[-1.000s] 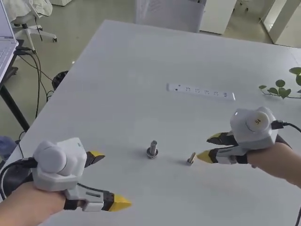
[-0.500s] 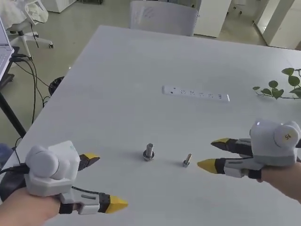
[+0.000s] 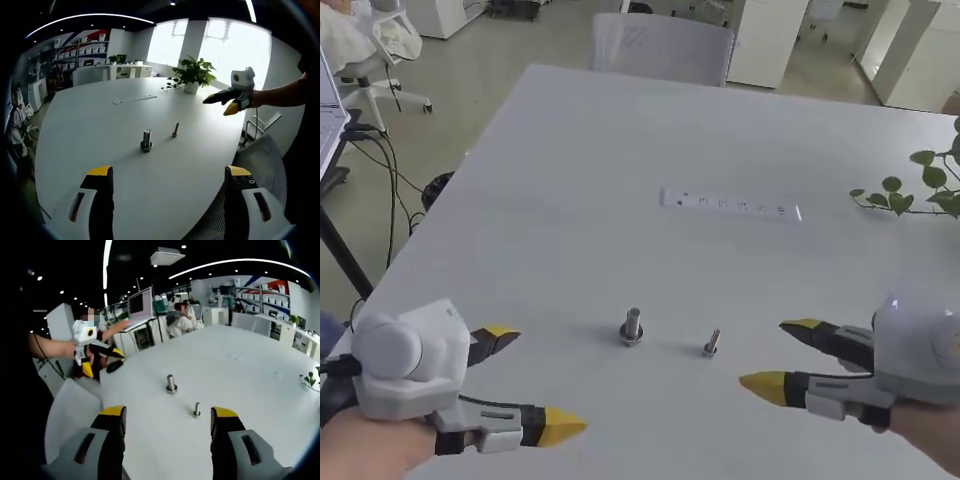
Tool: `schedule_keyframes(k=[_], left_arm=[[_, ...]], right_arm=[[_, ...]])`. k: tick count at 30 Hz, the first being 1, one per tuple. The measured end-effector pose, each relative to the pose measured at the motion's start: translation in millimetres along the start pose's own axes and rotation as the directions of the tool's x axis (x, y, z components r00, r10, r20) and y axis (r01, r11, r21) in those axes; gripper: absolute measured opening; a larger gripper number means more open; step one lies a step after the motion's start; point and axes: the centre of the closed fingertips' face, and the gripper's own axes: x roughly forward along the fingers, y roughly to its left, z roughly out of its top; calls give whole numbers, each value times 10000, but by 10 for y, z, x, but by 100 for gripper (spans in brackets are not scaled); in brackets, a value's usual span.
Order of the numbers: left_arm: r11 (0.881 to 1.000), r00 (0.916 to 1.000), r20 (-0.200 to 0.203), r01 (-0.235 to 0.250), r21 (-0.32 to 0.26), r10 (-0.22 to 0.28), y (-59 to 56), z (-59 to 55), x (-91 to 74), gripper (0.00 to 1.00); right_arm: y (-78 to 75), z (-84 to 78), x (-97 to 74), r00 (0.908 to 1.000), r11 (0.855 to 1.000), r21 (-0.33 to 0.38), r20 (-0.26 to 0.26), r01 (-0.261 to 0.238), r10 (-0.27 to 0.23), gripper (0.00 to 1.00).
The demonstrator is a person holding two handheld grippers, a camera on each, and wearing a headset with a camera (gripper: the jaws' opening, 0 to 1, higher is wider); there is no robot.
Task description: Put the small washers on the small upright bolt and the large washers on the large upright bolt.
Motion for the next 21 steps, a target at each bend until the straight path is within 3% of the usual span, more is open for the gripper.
schedule_keyframes(k=[13,16,21], left_arm=[[9998,9999,160,24,-188,-21,-35,23,-18,93],[9998,9998,183,30,-216,-26,-42,25,-12,93],[9998,9999,84,102,-186,-100,-55,-8,-15,93]], right_arm=[[88,-217,-105,9997,9967,808,228,45,-63,87],[145,-281,-90,10000,9976,699,-48,-14,18,89],[150,-309,-103,10000,9972,745,-74,22,-16,88]])
